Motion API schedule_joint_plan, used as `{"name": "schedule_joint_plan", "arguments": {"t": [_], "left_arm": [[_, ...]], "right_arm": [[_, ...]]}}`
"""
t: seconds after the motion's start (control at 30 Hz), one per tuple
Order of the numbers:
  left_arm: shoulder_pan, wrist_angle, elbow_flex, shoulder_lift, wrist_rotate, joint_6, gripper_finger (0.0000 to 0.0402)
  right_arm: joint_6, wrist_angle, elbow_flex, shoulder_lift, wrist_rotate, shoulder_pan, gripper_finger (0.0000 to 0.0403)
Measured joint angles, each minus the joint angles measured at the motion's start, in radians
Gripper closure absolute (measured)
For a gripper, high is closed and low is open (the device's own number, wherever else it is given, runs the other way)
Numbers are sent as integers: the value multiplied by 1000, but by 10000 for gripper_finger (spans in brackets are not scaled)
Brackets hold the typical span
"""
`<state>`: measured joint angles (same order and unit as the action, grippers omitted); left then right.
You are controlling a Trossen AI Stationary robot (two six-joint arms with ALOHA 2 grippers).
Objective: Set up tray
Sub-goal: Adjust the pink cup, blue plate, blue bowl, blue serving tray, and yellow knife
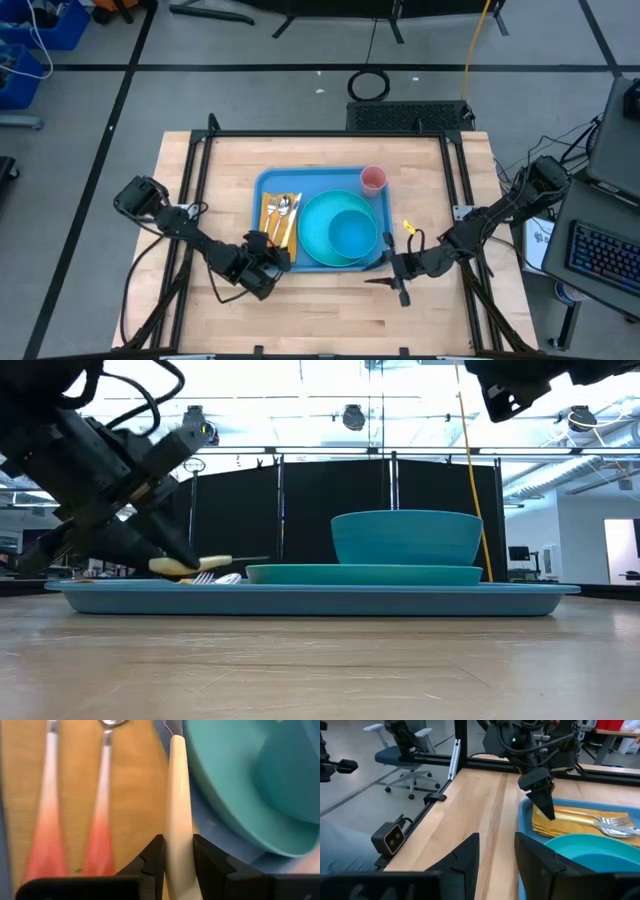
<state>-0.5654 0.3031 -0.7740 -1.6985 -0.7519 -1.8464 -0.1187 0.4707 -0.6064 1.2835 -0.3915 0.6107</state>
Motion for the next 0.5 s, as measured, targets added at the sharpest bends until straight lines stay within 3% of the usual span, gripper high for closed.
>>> {"name": "schedule_joint_plan", "arguments": {"t": [0.5], "left_arm": [[6,43,-2,2,48,-162,320]], "right_arm": [[39,84,0,0,-1,34,287]]}}
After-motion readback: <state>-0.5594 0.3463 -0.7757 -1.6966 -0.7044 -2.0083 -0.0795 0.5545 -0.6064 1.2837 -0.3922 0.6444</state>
